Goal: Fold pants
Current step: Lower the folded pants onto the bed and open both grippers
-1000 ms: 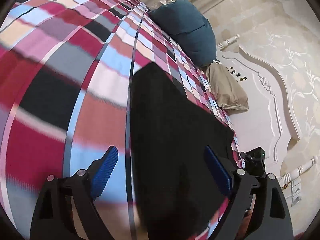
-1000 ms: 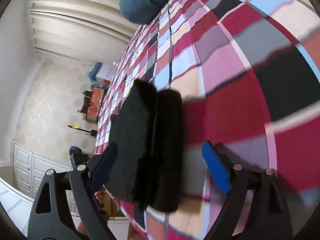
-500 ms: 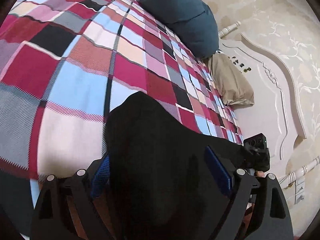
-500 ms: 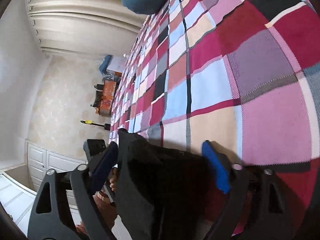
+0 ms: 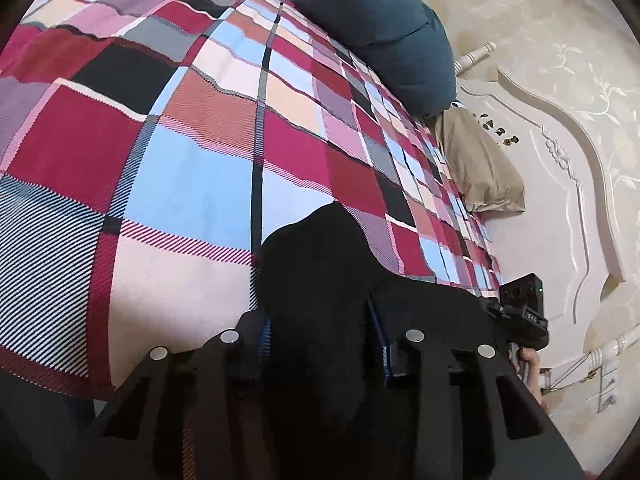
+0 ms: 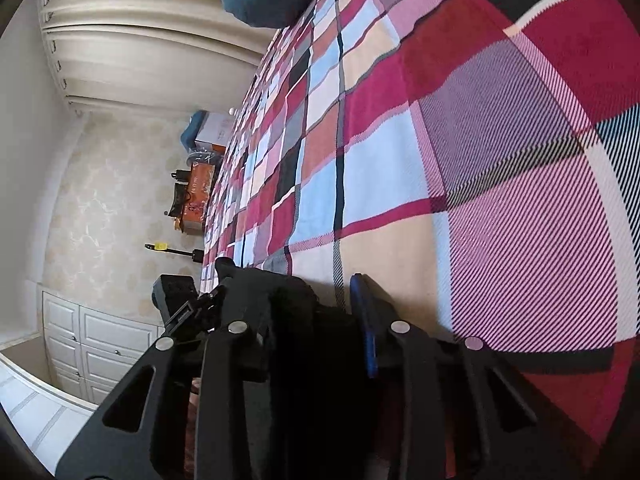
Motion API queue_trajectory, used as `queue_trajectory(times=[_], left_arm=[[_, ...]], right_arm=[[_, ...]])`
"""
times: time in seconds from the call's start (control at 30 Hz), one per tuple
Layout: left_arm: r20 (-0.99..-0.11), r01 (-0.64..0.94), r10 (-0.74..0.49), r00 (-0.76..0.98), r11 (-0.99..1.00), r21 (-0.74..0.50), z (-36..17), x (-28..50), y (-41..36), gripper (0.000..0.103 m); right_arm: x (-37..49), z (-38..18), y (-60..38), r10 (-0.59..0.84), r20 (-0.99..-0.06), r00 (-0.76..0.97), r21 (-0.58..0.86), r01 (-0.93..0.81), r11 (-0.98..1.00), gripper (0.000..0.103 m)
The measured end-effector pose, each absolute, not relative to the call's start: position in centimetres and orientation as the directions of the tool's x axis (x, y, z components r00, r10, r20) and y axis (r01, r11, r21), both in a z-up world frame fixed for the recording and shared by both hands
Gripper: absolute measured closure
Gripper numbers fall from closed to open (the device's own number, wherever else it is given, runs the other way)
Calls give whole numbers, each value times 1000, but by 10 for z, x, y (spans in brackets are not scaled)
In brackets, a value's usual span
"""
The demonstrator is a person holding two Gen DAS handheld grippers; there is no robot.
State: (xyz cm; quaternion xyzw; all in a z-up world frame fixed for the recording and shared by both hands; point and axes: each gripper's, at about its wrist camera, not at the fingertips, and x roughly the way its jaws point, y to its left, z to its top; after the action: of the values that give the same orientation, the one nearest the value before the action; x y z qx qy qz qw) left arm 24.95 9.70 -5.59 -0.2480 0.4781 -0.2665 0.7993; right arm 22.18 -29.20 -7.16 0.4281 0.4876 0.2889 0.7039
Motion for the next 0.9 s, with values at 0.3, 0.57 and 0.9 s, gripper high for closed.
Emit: queue_trajectory(times=[0.3, 0.57, 0.9], left_arm=[[-584, 231, -692, 423, 706, -669, -56, 249, 97, 53], [-598, 320, -688, 412, 723, -612, -48, 243, 76, 23], [-630, 276, -648, 427, 757, -592, -43, 229, 77, 18]], right_arm=[[218, -81, -302, 844, -370, 389, 919, 23, 393, 71], [206, -79, -318, 846, -321, 425, 940, 34, 340, 60], [155, -73, -346, 799, -295, 523, 946, 44, 320, 41]])
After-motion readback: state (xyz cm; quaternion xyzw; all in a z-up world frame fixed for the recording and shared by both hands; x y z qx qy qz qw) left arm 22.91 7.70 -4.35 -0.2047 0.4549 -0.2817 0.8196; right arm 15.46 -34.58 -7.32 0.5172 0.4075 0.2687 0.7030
